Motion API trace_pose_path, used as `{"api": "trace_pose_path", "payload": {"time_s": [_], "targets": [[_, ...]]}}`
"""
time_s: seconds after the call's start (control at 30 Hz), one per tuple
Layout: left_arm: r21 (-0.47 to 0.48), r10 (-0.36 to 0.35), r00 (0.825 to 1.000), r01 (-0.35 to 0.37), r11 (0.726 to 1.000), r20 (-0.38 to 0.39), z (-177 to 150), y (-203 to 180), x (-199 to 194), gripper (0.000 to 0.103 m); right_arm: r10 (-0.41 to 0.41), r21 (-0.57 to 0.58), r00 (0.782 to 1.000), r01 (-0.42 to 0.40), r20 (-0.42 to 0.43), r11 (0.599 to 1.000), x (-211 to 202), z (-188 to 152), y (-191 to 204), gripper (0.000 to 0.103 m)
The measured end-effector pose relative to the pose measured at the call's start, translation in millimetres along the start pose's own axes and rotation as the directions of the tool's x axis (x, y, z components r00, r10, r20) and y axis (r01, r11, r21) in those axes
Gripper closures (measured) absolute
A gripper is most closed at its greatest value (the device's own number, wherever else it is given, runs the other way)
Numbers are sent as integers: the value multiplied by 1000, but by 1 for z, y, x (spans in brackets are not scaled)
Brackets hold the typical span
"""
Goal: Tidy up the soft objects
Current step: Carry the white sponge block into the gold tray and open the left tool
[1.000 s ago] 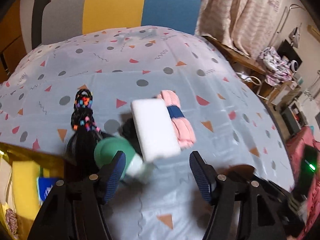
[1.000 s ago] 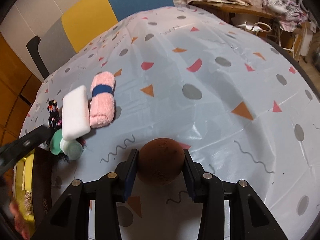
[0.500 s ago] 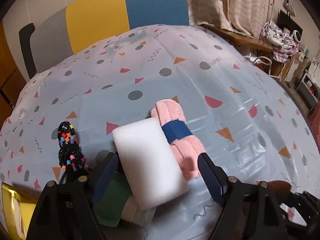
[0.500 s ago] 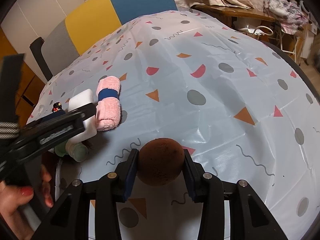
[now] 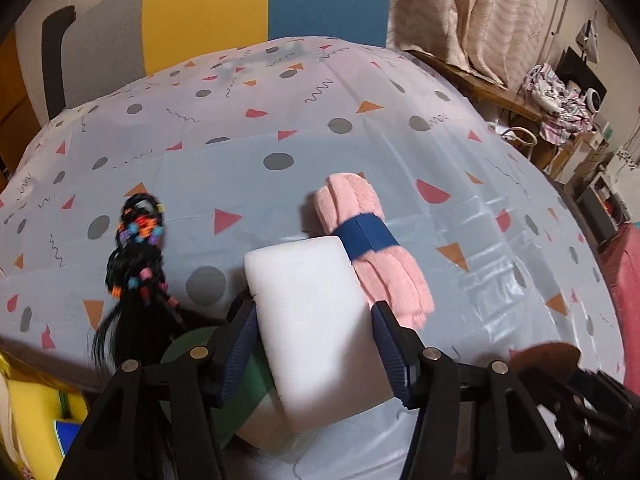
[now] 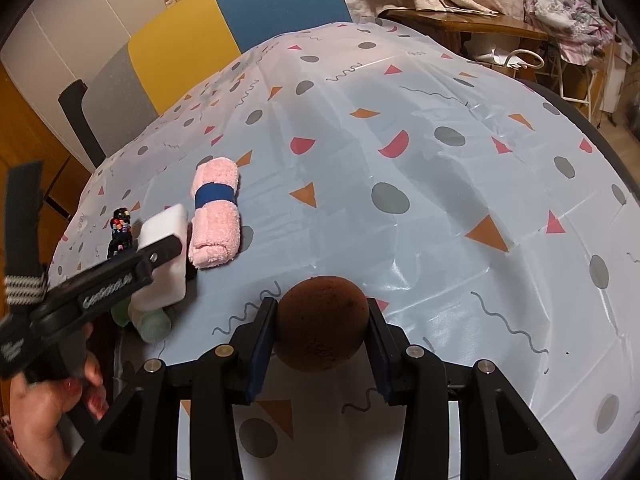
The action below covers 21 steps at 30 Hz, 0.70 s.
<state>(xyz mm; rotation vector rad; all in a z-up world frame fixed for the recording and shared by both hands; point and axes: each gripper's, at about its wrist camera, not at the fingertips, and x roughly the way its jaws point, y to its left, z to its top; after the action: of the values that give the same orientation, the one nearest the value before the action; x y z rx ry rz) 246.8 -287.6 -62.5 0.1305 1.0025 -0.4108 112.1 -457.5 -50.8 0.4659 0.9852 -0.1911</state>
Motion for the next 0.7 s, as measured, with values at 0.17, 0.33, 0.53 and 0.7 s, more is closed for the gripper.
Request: {"api": "trace_pose_path", "payload": {"time_s": [0.17,0.33,0.53,0.7], "targets": [[-29,-63,998,63,998,14,-16,1,-19,45,1,8,1000,-1,-3,1000,0,-1,-2,60],[-42,-124,992,125,991,34,-38,2,-40,45,7,0,1000,-7,-8,1000,1,-1,0,60],[-67,-194,978,199,978,72,-72,5,-77,45,17,-26,1000,-17,-4,1000,1,-4,5,60],[-41,-215,970,221,974,116,-99,7,-110,45,13,-35,1000,-13,-16,999,3,-6,7,60]]}}
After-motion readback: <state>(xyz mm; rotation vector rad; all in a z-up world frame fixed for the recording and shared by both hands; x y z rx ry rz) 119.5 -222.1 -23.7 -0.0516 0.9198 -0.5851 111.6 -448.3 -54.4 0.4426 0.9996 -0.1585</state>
